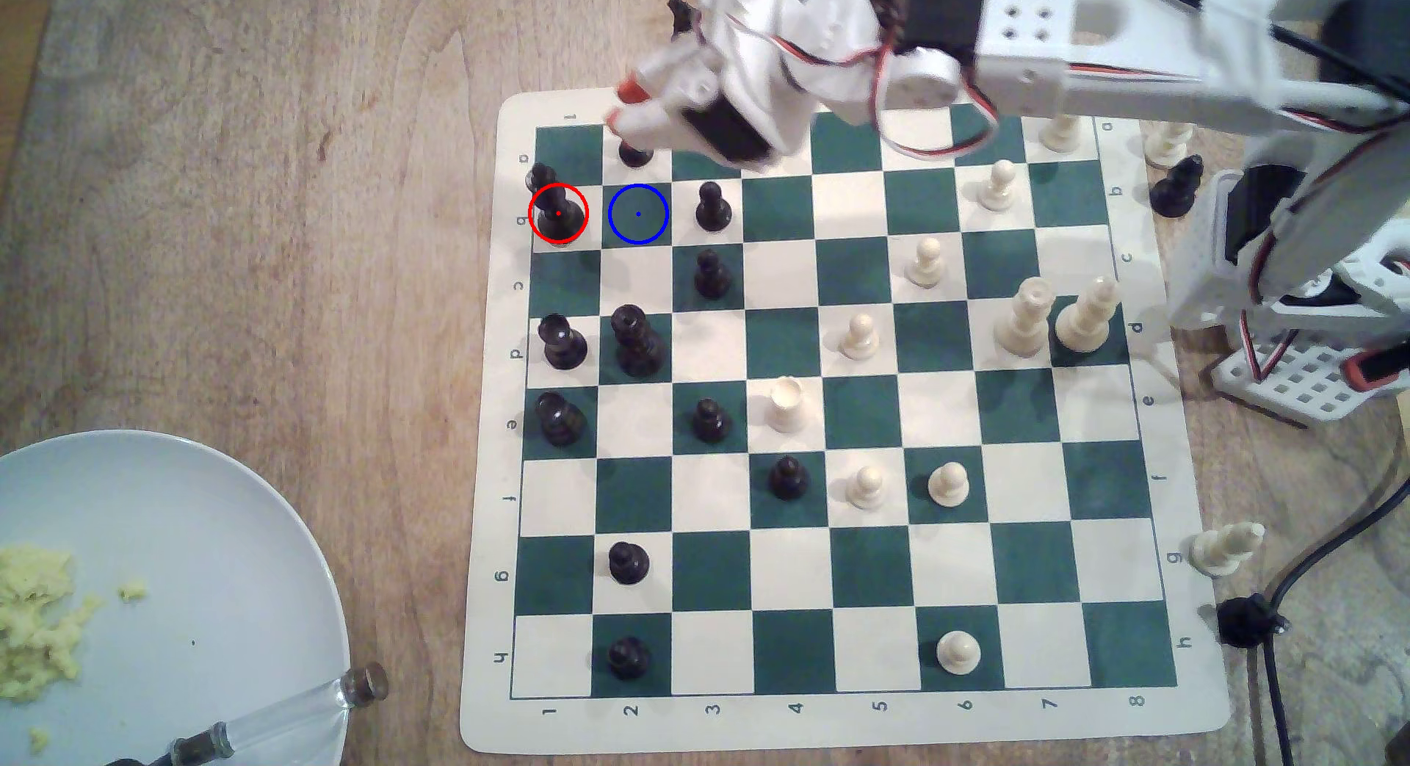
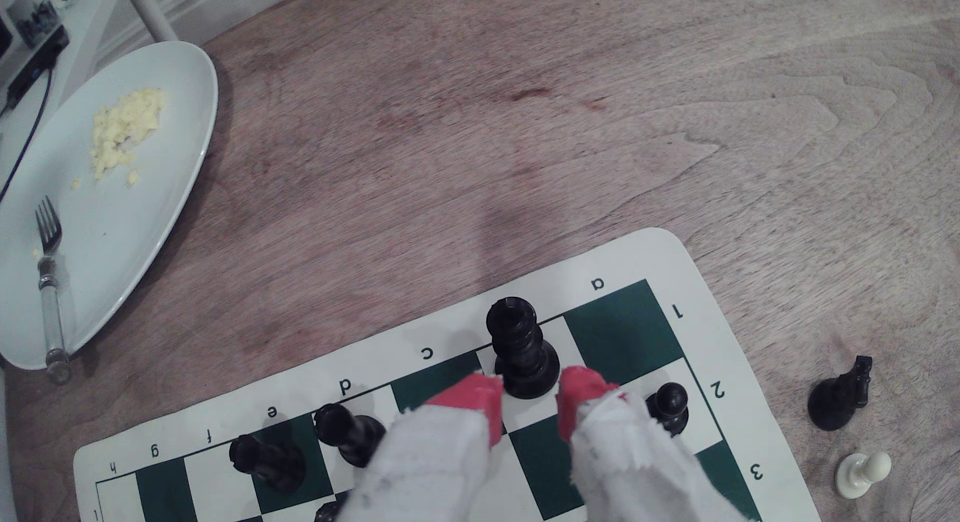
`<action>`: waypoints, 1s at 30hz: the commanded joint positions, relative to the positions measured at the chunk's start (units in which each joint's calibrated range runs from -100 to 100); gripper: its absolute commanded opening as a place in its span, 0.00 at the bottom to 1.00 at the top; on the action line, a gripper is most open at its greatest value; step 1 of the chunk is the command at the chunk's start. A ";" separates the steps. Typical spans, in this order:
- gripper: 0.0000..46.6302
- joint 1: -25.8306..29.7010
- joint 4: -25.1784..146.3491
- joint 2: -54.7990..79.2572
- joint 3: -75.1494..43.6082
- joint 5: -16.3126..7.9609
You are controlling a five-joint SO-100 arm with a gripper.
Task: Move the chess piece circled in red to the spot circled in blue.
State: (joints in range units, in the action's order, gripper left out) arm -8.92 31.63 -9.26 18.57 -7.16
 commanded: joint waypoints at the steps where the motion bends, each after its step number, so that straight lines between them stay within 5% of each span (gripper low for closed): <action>1: 0.15 -0.11 0.47 3.74 -10.32 -0.88; 12: 0.32 -0.11 0.47 15.46 -21.02 -0.83; 30: 0.33 -0.50 -2.31 24.79 -25.73 0.05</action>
State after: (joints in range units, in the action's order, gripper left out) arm -8.92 31.16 16.38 -0.86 -7.45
